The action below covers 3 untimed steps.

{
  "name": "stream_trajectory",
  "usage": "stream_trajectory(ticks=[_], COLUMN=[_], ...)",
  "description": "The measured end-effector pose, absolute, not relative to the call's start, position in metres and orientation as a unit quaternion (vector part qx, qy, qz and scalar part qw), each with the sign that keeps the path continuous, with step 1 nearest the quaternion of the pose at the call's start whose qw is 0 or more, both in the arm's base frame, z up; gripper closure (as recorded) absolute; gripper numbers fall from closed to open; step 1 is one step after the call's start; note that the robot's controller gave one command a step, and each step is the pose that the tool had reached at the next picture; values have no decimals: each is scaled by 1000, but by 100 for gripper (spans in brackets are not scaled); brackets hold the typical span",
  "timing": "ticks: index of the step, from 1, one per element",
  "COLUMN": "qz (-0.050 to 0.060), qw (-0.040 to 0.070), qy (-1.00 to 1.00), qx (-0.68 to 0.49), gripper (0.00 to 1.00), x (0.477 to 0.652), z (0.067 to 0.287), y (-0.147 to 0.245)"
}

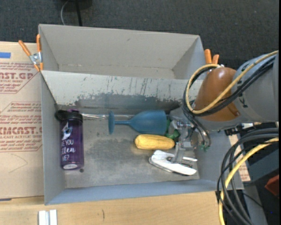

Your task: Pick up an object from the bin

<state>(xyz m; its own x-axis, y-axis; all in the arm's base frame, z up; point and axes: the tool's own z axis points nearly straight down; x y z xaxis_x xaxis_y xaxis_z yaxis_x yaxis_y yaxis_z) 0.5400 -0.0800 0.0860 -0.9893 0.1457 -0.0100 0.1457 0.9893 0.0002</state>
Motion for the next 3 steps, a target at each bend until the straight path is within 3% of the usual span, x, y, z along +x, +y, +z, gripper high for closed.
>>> stream_trajectory(ticks=[1,2,3], qz=[-1,2,2], qw=[-1,6,6], qy=[984,991,991], qx=[176,135,135], gripper=[0,100,100], x=[525,493,493], z=[79,74,74], y=[-63,-69,-69])
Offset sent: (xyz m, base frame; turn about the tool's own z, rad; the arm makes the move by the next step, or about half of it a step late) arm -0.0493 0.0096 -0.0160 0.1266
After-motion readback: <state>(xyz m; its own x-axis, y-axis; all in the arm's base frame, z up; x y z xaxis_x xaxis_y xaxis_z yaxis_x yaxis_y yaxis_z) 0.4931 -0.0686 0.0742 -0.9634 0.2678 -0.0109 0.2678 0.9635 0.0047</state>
